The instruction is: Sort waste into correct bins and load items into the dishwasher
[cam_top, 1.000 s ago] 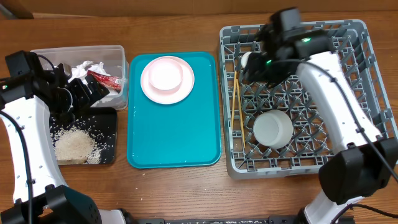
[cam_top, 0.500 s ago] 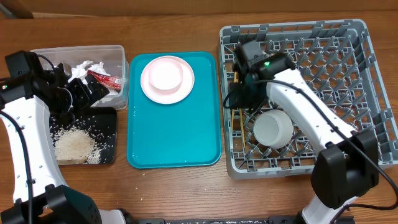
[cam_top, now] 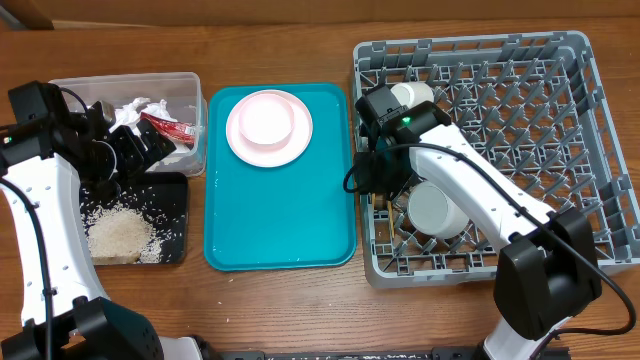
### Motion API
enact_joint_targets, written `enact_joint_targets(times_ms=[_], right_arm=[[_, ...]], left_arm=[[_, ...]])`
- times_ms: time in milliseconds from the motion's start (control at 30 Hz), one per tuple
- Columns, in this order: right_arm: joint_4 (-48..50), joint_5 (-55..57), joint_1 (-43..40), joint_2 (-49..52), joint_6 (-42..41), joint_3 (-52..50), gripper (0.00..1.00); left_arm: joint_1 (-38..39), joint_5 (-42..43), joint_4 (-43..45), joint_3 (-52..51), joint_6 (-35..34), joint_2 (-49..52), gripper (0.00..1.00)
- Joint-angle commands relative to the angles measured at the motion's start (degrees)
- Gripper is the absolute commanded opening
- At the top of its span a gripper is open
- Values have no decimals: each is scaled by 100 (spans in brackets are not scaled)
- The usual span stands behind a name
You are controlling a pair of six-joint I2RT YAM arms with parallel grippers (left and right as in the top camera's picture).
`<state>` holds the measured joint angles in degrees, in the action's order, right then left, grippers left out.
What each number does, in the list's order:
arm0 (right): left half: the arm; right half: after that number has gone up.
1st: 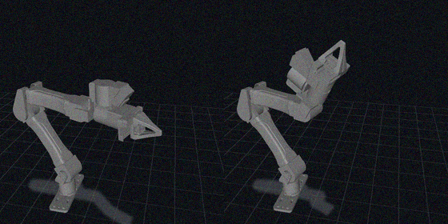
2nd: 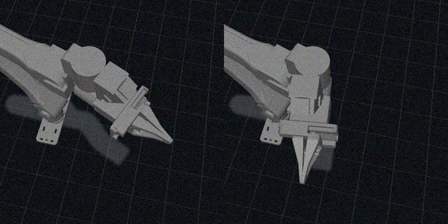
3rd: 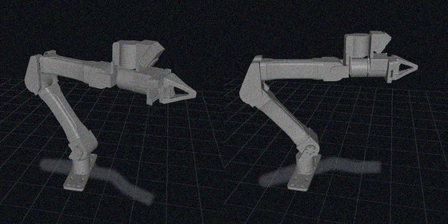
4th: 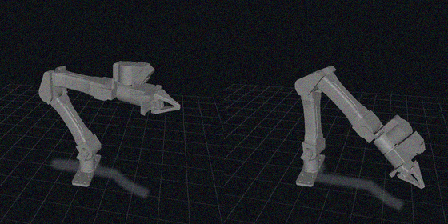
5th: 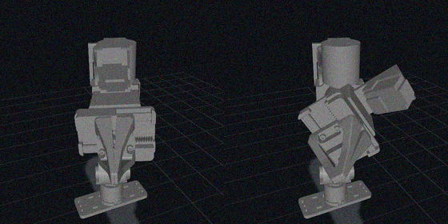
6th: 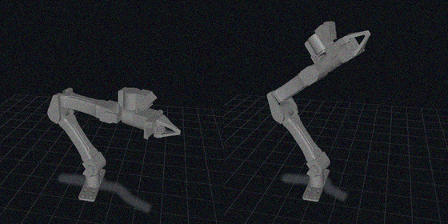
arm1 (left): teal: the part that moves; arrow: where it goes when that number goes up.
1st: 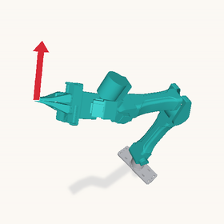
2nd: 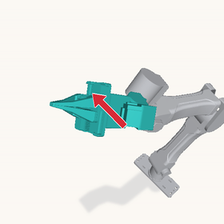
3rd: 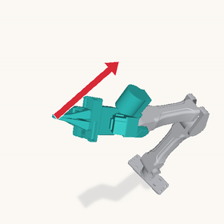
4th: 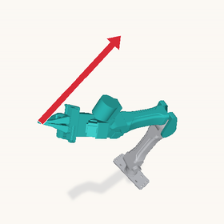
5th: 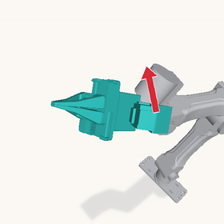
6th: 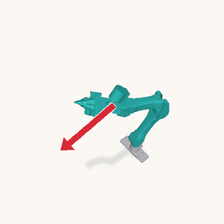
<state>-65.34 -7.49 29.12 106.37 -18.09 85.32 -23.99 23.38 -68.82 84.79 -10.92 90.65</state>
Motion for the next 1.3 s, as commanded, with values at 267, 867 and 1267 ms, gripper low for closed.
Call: enact_joint_targets(times_ms=[267,867,1267], right_arm=[[-400,-28,31,7,-754,-31,25],[-354,-72,516,7,-1425,-35,4],[-352,-98,699,7,-1821,-35,4]], left_arm=[[39,0,7,118,63,-109,100],[39,0,7,118,63,-109,100],[39,0,7,118,63,-109,100]])
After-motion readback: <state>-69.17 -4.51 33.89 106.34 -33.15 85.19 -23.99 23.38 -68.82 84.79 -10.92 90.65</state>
